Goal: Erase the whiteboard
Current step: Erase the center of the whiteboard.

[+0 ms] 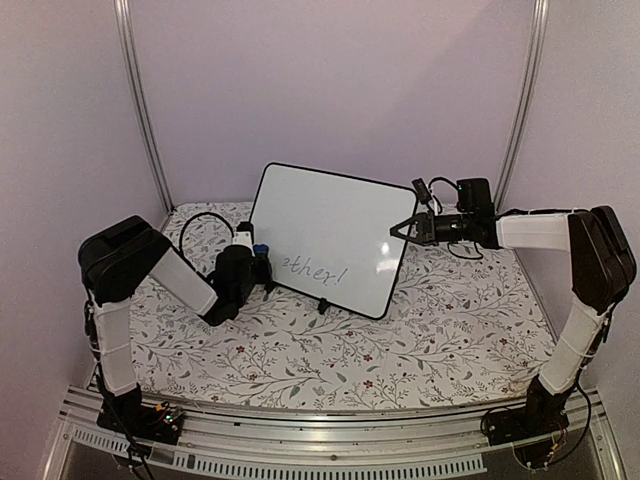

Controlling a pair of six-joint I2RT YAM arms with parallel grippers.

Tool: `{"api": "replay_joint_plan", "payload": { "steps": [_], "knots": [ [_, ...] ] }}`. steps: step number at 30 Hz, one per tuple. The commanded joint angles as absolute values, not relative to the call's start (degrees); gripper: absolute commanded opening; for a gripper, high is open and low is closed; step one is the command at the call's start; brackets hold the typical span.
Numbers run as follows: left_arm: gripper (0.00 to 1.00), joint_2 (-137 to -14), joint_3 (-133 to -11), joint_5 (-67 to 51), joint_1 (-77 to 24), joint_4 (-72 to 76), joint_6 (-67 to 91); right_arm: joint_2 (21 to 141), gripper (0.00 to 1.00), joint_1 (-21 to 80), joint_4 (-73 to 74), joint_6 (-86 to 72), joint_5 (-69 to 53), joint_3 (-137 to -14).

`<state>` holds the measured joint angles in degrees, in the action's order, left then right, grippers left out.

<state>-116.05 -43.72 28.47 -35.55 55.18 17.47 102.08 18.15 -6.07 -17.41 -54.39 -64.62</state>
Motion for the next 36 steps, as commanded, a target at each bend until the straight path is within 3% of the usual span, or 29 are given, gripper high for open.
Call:
{"api": "replay_joint_plan", "payload": {
  "steps": [1, 9, 22, 36],
  "knots": [
    [0.0, -120.06, -45.96, 20.27, -40.3, 52.75, 15.64, 104.4, 0.0, 21.31, 4.04, -14.69, -60.03, -63.26],
    [0.0, -121.03, -46.47, 20.99, -41.71, 52.34, 15.66, 104.57, 0.0, 21.23, 4.04, -14.6, -60.12, -63.26],
    [0.0, -114.69, -40.07, 25.57, -35.19, 50.89, 16.63, 104.64, 0.0, 21.28, 3.89, -14.68, -60.19, -63.36],
    [0.0, -120.07, -45.71, 21.98, -41.69, 54.57, 14.4, 104.74, 0.0, 21.31, 3.96, -14.68, -60.12, -63.23]
  ]
}}
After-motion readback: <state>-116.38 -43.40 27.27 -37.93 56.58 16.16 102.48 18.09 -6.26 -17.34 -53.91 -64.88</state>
